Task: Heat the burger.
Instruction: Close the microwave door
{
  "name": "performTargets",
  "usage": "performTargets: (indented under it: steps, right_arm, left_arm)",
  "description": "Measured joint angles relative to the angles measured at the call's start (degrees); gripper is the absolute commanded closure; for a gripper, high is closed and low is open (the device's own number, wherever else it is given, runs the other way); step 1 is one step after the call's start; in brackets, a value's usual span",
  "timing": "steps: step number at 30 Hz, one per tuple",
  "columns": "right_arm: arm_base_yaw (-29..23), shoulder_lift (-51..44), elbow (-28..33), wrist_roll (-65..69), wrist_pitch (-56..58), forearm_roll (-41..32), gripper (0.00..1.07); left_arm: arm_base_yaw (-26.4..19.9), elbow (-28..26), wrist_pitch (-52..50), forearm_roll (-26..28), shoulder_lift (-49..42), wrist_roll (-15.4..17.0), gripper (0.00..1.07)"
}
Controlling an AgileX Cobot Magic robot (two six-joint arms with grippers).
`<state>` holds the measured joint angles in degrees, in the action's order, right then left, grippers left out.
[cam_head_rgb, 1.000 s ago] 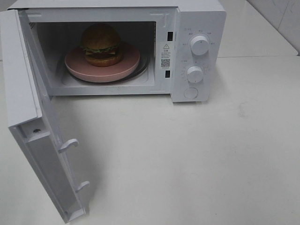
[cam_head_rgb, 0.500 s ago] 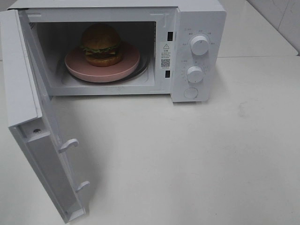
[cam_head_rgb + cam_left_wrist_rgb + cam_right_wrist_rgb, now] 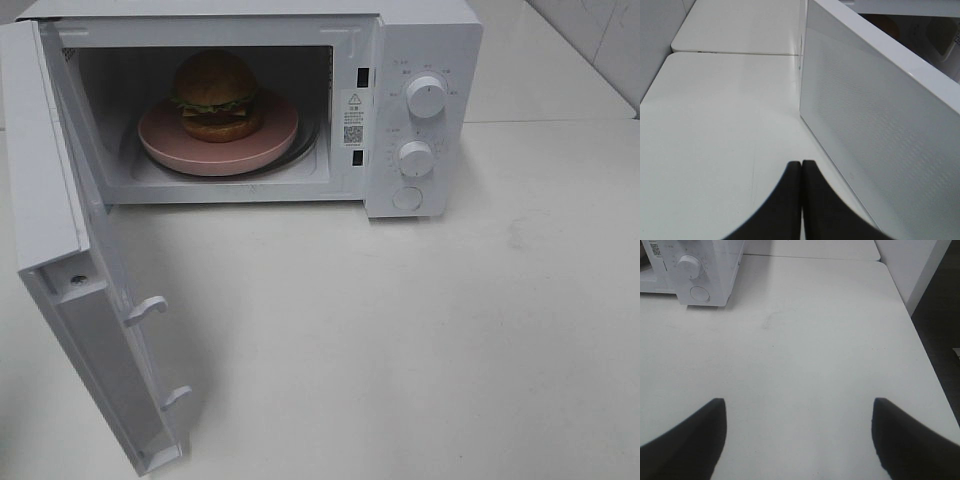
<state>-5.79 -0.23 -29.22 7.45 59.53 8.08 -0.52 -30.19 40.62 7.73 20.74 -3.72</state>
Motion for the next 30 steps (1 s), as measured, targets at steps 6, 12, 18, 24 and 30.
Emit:
performTargets:
  steps: [6, 12, 18, 24, 30]
  right_arm:
    - [0.0, 0.0, 0.0, 0.0, 0.0, 0.0, 0.32]
    - [0.0, 0.0, 0.0, 0.0, 0.0, 0.0, 0.32]
    - [0.0, 0.0, 0.0, 0.0, 0.0, 0.0, 0.32]
    - [0.0, 0.0, 0.0, 0.0, 0.0, 0.0, 0.32]
    - [0.0, 0.0, 0.0, 0.0, 0.0, 0.0, 0.32]
  left_arm:
    - [0.0, 2.0, -8.5, -0.1, 5.6, -1.7, 1.07]
    - [0.0, 6.4, -19.3, -0.1, 10.0, -2.2, 1.07]
    - [0.0, 13.1, -35.8, -0.1, 13.2, -2.6, 1.07]
    - [0.0, 16.4, -45.3, -0.1, 15.9, -2.8, 1.07]
    - [0.0, 17.8, -56.3, -1.4, 22.2, -2.5, 1.07]
